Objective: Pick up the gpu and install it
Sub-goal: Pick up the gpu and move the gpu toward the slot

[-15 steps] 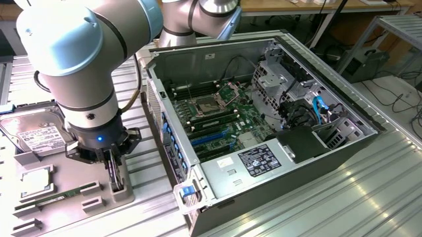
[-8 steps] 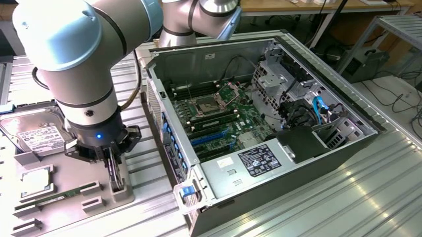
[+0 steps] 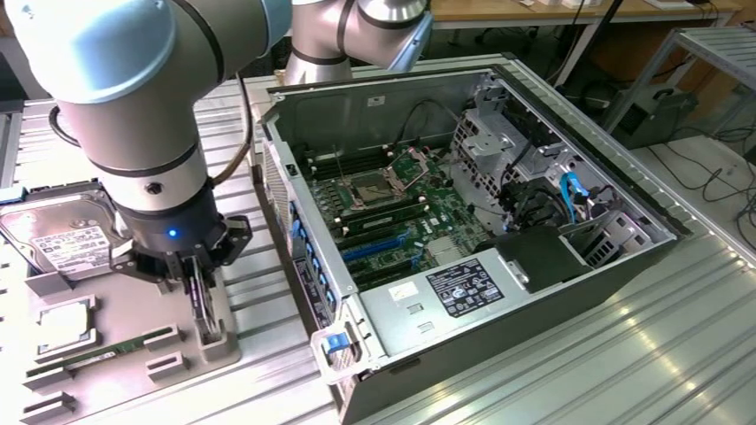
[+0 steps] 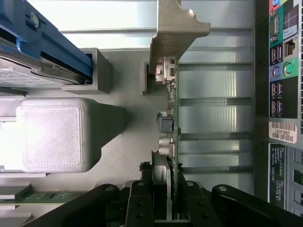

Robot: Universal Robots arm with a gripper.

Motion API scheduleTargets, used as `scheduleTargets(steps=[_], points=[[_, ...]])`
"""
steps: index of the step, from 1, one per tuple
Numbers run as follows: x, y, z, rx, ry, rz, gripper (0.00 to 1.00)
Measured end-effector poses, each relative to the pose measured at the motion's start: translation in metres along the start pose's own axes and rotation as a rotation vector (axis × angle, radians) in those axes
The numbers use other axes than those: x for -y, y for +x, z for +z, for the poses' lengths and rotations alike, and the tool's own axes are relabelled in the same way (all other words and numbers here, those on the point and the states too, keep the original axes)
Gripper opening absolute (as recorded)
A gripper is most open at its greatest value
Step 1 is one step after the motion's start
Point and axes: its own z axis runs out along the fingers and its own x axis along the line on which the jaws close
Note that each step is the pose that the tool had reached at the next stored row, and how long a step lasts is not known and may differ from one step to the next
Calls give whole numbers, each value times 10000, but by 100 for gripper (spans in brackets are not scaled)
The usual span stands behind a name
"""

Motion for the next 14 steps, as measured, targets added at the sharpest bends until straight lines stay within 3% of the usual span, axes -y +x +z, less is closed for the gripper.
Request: scheduleTargets(steps=[5, 14], points=[[-5, 0, -130, -1, 1, -1, 28], [-10, -1, -279, 0, 0, -4, 28]])
